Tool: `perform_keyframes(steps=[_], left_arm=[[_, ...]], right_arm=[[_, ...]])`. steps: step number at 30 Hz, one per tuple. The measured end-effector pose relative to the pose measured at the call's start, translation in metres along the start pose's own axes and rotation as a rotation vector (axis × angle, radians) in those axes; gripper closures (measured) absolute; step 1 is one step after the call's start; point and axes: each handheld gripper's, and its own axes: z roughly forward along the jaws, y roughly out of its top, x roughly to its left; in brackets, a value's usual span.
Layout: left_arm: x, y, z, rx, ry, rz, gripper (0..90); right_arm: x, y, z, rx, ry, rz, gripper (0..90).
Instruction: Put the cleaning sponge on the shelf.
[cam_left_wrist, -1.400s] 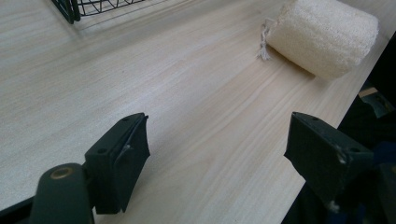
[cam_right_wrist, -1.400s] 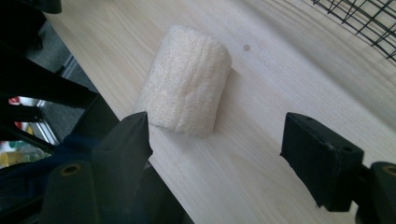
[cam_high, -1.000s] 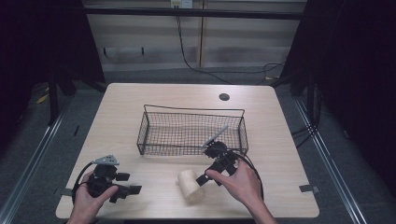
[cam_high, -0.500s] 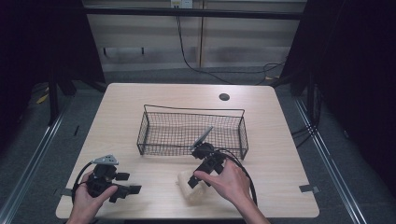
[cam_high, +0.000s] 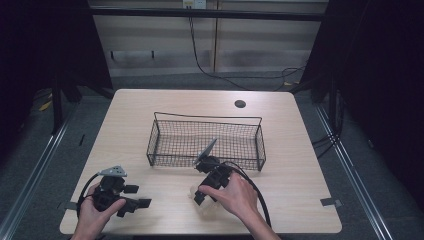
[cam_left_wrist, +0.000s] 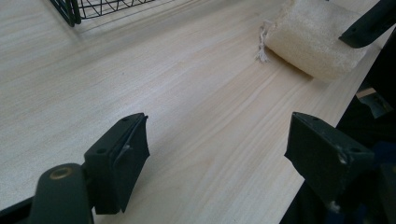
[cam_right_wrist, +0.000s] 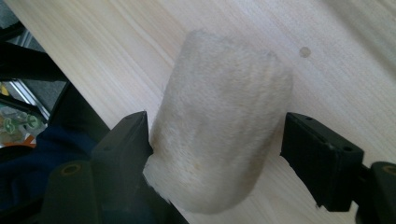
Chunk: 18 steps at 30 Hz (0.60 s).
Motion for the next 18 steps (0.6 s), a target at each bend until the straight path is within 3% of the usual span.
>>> perform_keyframes(steps=[7,18], left_arm=[[0.0,0.0,0.0,-0.003,-0.001,-0.003,20.6],[0.0,0.0,0.001,0.007,-0.004,0.004,20.5]], right_arm=[[0.001,0.002,0.009,0.013,-0.019,-0.001,26.2],[-0.001,0.004,0.015,0.062,-0.005,-0.004,24.8]])
